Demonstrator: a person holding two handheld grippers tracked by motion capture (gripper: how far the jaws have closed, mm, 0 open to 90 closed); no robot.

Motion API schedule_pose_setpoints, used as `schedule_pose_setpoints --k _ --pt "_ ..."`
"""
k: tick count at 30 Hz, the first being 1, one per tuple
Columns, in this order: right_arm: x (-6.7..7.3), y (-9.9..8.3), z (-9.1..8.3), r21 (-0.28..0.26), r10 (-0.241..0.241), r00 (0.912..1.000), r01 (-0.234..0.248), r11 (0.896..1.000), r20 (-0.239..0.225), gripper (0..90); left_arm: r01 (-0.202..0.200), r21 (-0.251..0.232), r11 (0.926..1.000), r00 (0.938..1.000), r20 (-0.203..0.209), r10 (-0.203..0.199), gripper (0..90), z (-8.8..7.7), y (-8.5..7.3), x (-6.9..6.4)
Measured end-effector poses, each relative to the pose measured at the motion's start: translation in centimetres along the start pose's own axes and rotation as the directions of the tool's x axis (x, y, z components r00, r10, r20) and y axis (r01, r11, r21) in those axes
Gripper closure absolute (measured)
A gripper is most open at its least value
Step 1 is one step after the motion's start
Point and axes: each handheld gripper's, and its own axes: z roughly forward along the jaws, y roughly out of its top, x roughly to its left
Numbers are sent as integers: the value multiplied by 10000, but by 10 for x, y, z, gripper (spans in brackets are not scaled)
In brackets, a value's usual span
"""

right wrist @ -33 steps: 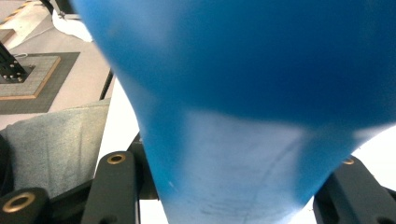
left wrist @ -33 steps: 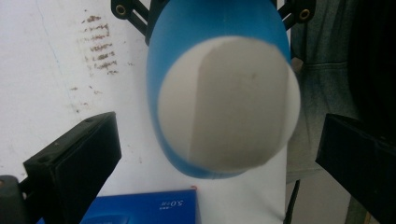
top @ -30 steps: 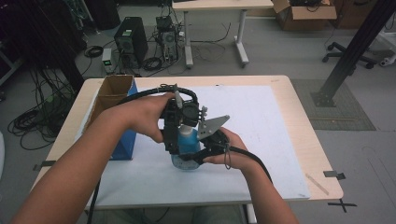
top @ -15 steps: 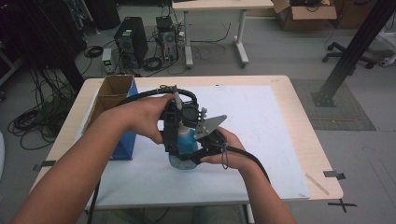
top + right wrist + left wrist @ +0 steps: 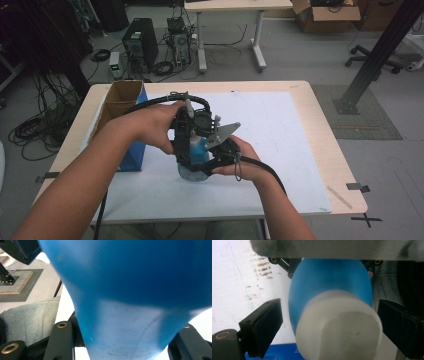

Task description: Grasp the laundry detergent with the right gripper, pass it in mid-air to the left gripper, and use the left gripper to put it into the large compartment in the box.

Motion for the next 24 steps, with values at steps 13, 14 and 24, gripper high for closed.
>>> schedule_pose_setpoints --k 13,14,24 --pt "0 1 1 -22 -54 9999 54 10000 94 455 69 -9 10000 9999 -112 -69 133 2 1 -1" --pt "0 1 1 -27 -67 9999 67 10000 92 456 79 -13 10000 9999 -114 -79 135 2 0 -1" --pt "1 0 3 -32 47 10000 -47 10000 50 455 56 -2 10000 9999 -122 -56 169 2 -1 -1"
